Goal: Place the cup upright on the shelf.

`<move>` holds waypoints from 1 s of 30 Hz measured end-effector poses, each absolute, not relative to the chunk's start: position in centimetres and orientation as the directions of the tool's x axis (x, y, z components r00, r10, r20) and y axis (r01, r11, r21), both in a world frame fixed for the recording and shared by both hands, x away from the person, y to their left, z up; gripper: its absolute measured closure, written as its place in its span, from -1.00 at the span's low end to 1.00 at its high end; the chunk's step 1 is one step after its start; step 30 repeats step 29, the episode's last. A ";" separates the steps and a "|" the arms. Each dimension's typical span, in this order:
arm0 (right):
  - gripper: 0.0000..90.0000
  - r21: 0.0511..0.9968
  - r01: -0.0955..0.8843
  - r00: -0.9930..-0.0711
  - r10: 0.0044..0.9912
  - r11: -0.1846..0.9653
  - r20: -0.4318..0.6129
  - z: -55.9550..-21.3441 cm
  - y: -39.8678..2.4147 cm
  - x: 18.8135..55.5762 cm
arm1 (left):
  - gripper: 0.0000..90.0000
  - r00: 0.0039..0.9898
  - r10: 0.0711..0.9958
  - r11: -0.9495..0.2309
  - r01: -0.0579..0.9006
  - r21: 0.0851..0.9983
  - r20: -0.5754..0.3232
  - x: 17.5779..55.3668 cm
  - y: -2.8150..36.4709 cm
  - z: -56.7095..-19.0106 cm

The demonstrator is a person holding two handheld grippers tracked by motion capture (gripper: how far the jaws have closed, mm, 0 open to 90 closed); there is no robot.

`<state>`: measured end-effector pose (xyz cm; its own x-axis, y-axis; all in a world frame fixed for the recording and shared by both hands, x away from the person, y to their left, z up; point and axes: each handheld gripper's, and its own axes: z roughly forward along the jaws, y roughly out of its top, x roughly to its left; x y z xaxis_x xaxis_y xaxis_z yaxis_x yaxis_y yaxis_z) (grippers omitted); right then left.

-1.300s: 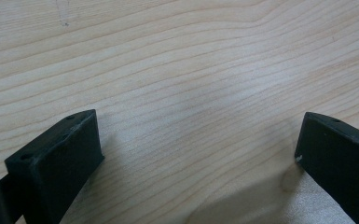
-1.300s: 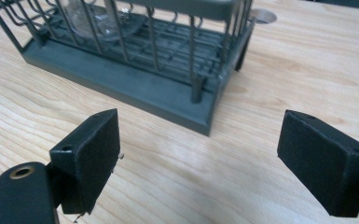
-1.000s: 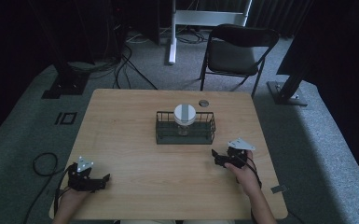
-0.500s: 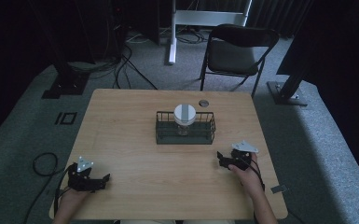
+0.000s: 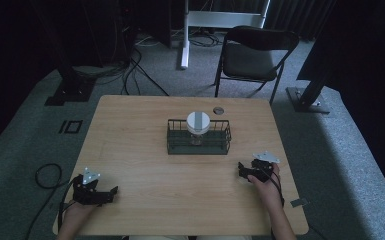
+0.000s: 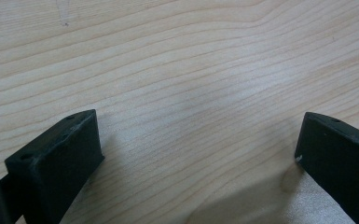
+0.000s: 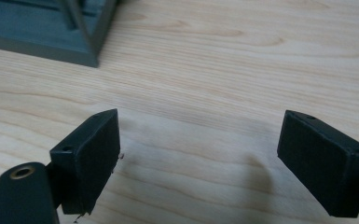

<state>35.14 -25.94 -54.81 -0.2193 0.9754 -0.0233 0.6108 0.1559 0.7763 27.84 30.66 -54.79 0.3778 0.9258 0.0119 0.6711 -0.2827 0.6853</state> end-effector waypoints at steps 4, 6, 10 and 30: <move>-0.72 0.736 0.658 -0.185 0.982 0.156 -0.042 -55.0 -26.1 35.2 | -0.99 0.378 0.926 -0.283 0.671 0.685 0.012 27.8 30.7 -54.8; -0.72 0.735 0.662 -0.181 0.983 0.147 -0.034 -55.0 -26.1 35.3 | -0.99 0.378 0.926 -0.283 0.671 0.685 0.012 27.8 30.7 -54.8; -0.72 0.725 0.679 -0.177 0.984 0.114 0.012 -55.1 -26.4 35.4 | -0.99 0.378 0.926 -0.283 0.671 0.685 0.012 27.8 30.7 -54.8; -0.73 0.724 0.679 -0.186 0.982 0.119 0.013 -55.1 -26.4 35.4 | -0.99 0.377 0.926 -0.282 0.671 0.686 0.012 27.8 30.7 -54.8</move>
